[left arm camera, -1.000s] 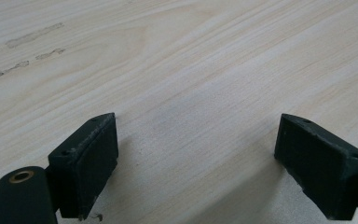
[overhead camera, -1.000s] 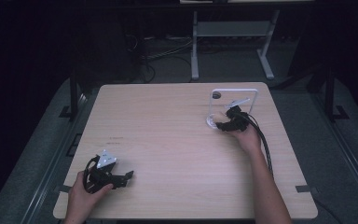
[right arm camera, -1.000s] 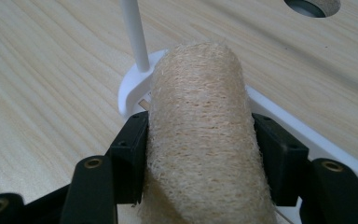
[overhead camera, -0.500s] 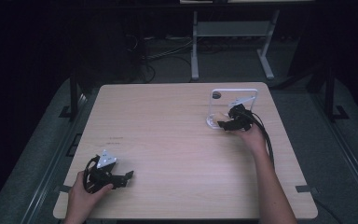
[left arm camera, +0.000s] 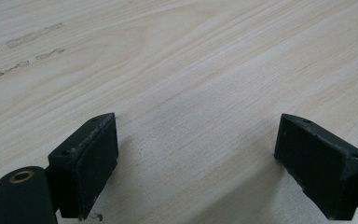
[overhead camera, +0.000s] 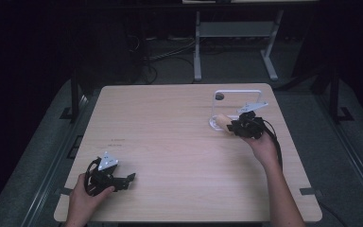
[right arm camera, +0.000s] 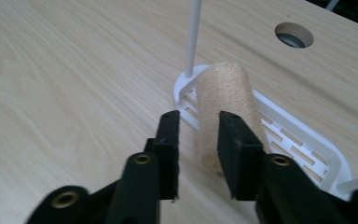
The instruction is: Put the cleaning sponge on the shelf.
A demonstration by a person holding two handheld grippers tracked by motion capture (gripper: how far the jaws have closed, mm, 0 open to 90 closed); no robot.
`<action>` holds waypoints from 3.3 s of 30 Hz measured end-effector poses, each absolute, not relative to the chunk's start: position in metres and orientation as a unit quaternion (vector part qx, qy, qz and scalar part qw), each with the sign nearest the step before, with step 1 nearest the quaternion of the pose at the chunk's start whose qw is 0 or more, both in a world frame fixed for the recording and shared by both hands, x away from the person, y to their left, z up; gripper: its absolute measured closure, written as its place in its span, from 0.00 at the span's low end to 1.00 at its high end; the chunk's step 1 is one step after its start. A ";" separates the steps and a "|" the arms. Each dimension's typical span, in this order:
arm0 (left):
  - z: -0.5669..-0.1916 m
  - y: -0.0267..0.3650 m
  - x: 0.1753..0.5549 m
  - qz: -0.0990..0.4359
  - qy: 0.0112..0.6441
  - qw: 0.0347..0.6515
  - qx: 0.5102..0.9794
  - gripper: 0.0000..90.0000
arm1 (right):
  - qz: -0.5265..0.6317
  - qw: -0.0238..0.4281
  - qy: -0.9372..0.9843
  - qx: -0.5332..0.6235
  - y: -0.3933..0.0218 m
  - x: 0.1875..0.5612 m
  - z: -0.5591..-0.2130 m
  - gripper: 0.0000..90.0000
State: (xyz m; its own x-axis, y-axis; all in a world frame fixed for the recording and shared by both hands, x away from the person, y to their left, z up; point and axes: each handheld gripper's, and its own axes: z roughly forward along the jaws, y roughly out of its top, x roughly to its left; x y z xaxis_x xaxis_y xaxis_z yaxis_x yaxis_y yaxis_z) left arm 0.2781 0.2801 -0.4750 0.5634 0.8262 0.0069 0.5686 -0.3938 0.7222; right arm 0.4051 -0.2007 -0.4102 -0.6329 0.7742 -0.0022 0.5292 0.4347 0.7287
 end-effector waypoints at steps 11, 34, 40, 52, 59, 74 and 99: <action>-0.475 0.280 0.278 0.187 0.428 0.346 0.814 0.14 | 0.347 0.152 0.841 0.387 -0.191 0.395 -0.428 1.00; -0.475 0.280 0.278 0.186 0.429 0.346 0.814 0.14 | 0.318 0.165 0.837 0.414 -0.194 0.414 -0.458 1.00; -0.475 0.280 0.278 0.186 0.429 0.345 0.814 0.14 | 0.309 0.172 0.835 0.421 -0.199 0.414 -0.459 1.00; -0.475 0.280 0.278 0.186 0.429 0.346 0.813 0.14 | 0.304 0.179 0.824 0.444 -0.215 0.422 -0.461 1.00; -0.475 0.280 0.278 0.186 0.429 0.346 0.814 0.14 | 0.301 0.186 0.819 0.452 -0.220 0.427 -0.459 1.00; -0.475 0.280 0.278 0.186 0.429 0.346 0.813 0.14 | 0.301 0.189 0.810 0.467 -0.228 0.436 -0.457 1.00; -0.475 0.280 0.278 0.187 0.428 0.346 0.813 0.14 | 0.331 0.172 0.806 0.459 -0.226 0.408 -0.449 0.35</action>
